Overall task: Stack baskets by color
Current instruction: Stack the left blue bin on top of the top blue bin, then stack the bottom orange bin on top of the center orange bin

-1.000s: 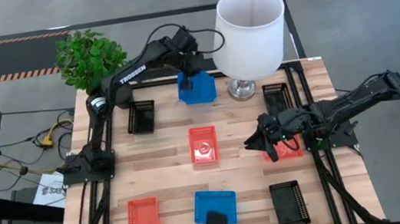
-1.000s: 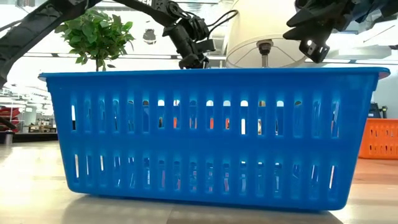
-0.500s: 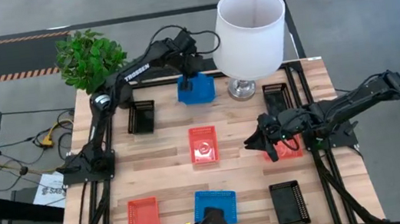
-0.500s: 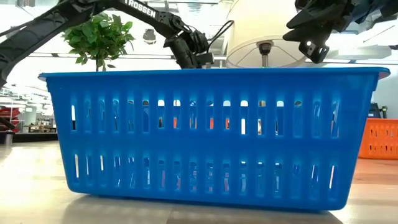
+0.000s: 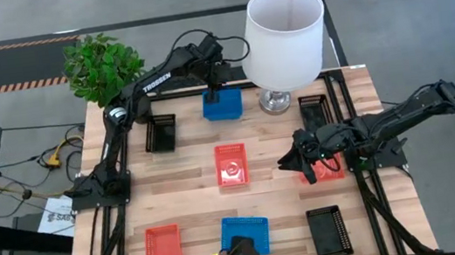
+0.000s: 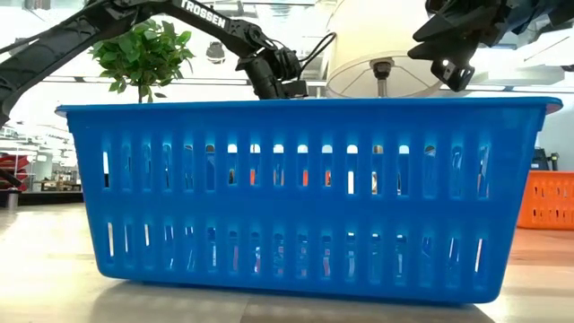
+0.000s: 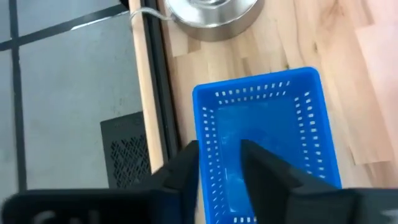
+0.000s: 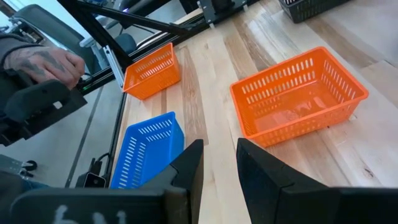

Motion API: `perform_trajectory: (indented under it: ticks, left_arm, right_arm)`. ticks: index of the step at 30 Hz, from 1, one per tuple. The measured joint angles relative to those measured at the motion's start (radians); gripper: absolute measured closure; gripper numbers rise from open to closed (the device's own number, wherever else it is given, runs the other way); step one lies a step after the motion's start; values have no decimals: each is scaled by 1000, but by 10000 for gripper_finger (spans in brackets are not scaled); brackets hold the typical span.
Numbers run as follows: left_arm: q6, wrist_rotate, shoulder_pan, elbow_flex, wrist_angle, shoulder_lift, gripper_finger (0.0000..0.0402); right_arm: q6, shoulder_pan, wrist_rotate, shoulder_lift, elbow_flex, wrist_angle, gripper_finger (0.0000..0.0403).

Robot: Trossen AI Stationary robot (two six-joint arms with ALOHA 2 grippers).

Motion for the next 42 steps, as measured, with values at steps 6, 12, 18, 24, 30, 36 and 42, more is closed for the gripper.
perform_trajectory:
  ticks: [6,12,18,24,30,36,42]
  left_arm:
    - [-26,-10,-1,52,-59,2,221]
    - [-146,13,-3,204,-323,1,201]
    - [-290,110,-43,258,-587,-18,225]
    - [-343,188,-144,213,-607,-130,277]
    - [-433,210,-249,137,-605,-302,322]
    - [-593,191,-366,-109,-498,-545,356]
    - [-839,150,-519,-465,-319,-823,376]
  right_arm:
    - [-2,0,0,0,0,0,286]
    - [-12,0,-2,0,0,0,286]
    - [-38,0,-3,0,0,-1,286]
    - [-37,0,-6,0,0,-10,286]
    - [-43,0,-6,0,0,-17,286]
    - [-68,0,-11,0,0,-15,286]
    - [-111,13,-14,0,0,-15,286]
